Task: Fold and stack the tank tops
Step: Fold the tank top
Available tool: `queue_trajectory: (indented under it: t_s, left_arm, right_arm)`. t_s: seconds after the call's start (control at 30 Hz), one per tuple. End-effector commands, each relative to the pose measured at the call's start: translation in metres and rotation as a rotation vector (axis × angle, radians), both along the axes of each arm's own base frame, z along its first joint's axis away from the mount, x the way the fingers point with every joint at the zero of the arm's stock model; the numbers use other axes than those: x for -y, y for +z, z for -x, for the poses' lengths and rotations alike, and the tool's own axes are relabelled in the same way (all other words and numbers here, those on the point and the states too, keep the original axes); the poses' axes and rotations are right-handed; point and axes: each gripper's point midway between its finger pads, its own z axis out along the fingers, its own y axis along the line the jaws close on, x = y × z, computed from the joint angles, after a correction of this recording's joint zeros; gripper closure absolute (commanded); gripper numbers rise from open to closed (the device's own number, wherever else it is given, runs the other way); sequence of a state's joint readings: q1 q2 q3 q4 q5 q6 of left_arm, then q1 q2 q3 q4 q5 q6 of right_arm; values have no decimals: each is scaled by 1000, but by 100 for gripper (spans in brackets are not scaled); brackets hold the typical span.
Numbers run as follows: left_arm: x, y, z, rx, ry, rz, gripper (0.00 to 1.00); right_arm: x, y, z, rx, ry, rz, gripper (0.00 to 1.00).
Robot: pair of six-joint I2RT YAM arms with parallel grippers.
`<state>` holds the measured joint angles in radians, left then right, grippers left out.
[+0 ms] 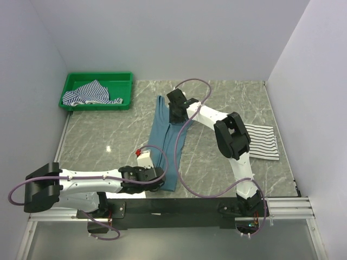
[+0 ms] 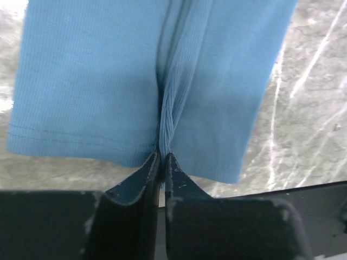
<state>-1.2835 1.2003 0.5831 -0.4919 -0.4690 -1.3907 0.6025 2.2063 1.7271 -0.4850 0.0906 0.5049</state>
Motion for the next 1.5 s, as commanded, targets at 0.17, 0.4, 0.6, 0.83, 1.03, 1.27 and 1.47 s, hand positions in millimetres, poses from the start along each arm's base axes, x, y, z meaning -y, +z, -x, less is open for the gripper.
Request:
queue_trajectory:
  t_s: [0.17, 0.4, 0.6, 0.83, 1.03, 1.27, 1.47]
  left_arm:
    - [-4, 30, -15, 40, 28, 20, 69]
    - [-3, 77, -28, 124, 8, 65, 49]
    - [51, 103, -42, 156, -158, 193, 64]
    - [99, 68, -51, 84, -297, 133, 88]
    - [96, 23, -53, 5, -314, 20, 93]
    - [83, -5, -41, -66, -326, -42, 94]
    - [66, -21, -30, -116, -331, -89, 92]
  right_arm:
    - [-14, 82, -32, 221, 75, -50, 60]
    - [47, 118, -37, 277, -57, -59, 54]
    - [129, 108, -40, 215, -248, -100, 56]
    - [156, 77, -53, 149, -280, -97, 67]
    - [149, 47, -69, 101, -249, -141, 64]
    - [141, 24, -88, 83, -249, -164, 63]
    - [140, 17, -97, 94, -260, -166, 60]
